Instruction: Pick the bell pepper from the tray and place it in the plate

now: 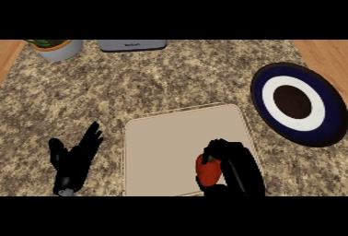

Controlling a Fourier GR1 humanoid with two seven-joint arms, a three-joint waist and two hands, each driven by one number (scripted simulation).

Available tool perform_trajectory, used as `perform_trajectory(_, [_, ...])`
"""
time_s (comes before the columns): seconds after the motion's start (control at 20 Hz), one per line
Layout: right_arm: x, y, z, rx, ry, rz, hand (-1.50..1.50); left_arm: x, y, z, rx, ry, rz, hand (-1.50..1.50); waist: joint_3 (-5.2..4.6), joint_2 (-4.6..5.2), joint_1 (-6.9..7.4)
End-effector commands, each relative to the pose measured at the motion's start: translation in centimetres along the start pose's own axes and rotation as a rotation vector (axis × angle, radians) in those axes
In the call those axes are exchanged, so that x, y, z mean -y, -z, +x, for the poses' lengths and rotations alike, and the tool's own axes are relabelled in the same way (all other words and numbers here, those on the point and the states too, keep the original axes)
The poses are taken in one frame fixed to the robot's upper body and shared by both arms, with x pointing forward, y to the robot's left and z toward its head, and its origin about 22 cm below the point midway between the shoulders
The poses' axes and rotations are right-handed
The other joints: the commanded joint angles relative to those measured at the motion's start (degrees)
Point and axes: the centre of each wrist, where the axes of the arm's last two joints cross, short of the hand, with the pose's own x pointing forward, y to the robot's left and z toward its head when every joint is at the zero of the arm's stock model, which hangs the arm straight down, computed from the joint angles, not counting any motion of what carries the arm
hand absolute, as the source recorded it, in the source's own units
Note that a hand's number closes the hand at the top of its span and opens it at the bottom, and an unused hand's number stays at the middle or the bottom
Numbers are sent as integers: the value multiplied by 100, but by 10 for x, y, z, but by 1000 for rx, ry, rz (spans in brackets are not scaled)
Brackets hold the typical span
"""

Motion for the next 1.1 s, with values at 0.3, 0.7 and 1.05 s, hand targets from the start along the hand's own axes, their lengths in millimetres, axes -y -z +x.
perform_trajectory(0.3, [93,-83,4,-100,248,-432,150,-6,2,-3,10,29,-25,0,1,94,210])
perform_trajectory(0.7, [110,-92,-63,-201,451,-617,150,5,9,10,34,23,-55,0,10,116,351])
perform_trajectory(1.05, [130,-74,-160,-253,328,-761,150,19,24,7,31,26,-64,0,-2,139,399])
